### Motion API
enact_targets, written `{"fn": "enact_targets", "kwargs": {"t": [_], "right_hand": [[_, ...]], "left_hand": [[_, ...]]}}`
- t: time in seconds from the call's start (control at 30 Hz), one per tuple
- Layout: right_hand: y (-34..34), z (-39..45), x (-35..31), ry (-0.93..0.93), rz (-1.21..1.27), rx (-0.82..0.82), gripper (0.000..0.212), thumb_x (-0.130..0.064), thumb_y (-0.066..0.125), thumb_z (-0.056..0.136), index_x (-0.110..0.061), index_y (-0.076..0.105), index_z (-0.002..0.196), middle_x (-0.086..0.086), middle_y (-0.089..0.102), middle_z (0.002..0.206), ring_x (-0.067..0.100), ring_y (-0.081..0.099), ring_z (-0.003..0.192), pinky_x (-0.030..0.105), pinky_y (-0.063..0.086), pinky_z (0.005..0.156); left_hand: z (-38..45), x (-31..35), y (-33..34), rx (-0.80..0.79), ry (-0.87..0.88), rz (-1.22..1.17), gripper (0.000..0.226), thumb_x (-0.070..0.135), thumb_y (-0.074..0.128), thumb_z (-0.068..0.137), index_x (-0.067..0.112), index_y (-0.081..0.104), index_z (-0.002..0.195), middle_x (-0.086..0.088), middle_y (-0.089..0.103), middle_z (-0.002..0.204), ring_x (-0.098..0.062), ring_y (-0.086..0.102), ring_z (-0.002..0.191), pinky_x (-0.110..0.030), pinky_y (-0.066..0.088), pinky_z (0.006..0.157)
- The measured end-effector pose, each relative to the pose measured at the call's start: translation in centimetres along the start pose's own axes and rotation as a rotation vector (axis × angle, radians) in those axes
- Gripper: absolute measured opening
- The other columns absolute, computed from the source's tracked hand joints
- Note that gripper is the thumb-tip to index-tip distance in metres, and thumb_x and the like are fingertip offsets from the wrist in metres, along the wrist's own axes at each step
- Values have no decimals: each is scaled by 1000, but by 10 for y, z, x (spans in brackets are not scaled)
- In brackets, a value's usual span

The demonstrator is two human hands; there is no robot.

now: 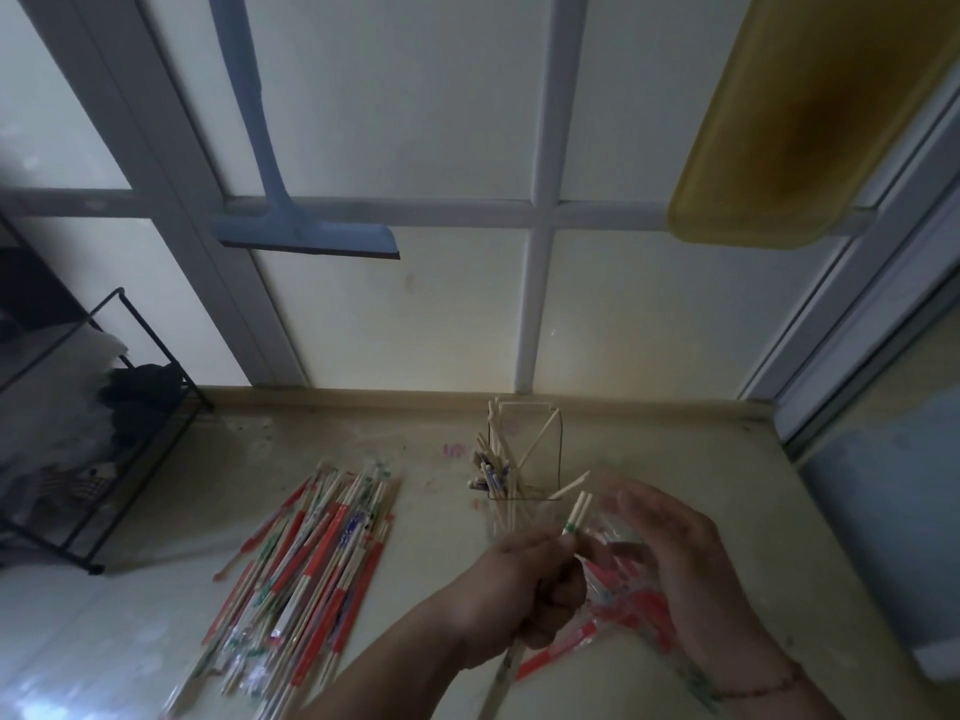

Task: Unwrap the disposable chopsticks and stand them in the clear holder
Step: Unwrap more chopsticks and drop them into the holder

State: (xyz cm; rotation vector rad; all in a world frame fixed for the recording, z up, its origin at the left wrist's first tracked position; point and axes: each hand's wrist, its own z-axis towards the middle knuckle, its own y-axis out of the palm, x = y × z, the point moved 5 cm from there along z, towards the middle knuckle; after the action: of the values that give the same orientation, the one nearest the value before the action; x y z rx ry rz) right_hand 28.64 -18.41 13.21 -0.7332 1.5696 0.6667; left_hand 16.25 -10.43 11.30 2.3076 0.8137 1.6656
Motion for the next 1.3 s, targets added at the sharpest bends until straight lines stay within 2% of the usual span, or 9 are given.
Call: {"fn": "enact_targets", "kwargs": {"t": [0.13, 0.23, 0.43, 0.57, 0.8, 0.93, 1.1, 1.2, 1.3], "right_hand": [[10, 2, -3, 25, 103, -104, 55, -53, 79, 65, -8, 76, 97, 40, 62, 86, 30, 55, 77, 43, 43, 74], [6, 2, -9, 58, 132, -109, 39, -37, 79, 69, -5, 76, 90, 48, 54, 85, 34, 52, 72, 43, 42, 74], [-28, 16, -23, 100, 310, 1, 30, -33, 76, 64, -10, 78, 82, 19, 73, 95, 37, 69, 92, 38, 53, 72], [-46, 30, -17, 100, 443, 40, 67, -54, 91, 42, -14, 77, 94, 15, 73, 107, 30, 69, 105, 33, 58, 72], [-52, 38, -28, 2, 410, 33, 44, -49, 83, 61, -13, 76, 86, 15, 75, 95, 27, 73, 92, 33, 59, 71], [-128, 53, -79, -225, 567, 178, 27, -32, 47, 94, -19, 67, 83, -1, 74, 81, 18, 72, 85, 33, 59, 75], [-116, 53, -44, -165, -45, 131, 25, -50, 67, 84, -25, 70, 80, -8, 42, 48, 9, 38, 41, 26, 43, 47], [-75, 42, 2, 36, -333, -108, 62, -74, 68, 65, -12, 70, 75, -4, 49, 47, 10, 40, 41, 23, 34, 44], [-65, 39, 0, 30, -294, -150, 29, -31, 70, 86, -11, 69, 65, 2, 55, 48, 12, 47, 43, 24, 36, 46]], "left_hand": [[7, 3, 7, -92, -3, 23, 28, 31, 38, 102, 7, 48, 112, 0, 27, 64, -6, 20, 45, -12, 21, 42], [11, 4, 12, -135, -11, 36, 30, 35, 41, 98, 10, 44, 114, -2, 24, 66, -6, 20, 45, -12, 20, 41], [13, 4, 14, -155, -12, 175, 31, 30, 38, 103, 3, 53, 107, -1, 27, 64, -7, 20, 46, -15, 19, 41], [16, 0, 15, -124, -32, 205, 32, 25, 33, 106, 4, 57, 101, -1, 28, 64, -8, 20, 45, -15, 19, 40], [30, 1, 20, -142, -24, 272, 32, 35, 38, 100, 11, 60, 99, -3, 28, 64, -10, 17, 51, -23, 14, 44], [33, -6, 3, -35, -27, 468, 33, 26, 34, 108, 6, 61, 105, -4, 36, 63, -11, 24, 47, -24, 20, 44], [50, -1, 16, 42, 26, 371, 32, 26, 33, 107, 10, 60, 99, 3, 39, 58, -11, 24, 45, -21, 20, 42], [67, 6, 34, -13, 32, 350, 32, 23, 31, 108, 10, 58, 97, 3, 37, 55, -8, 22, 43, -19, 19, 40], [82, 6, 41, -47, 2, 368, 32, 23, 32, 108, 9, 59, 98, 6, 39, 54, -6, 24, 42, -19, 20, 41]]}}
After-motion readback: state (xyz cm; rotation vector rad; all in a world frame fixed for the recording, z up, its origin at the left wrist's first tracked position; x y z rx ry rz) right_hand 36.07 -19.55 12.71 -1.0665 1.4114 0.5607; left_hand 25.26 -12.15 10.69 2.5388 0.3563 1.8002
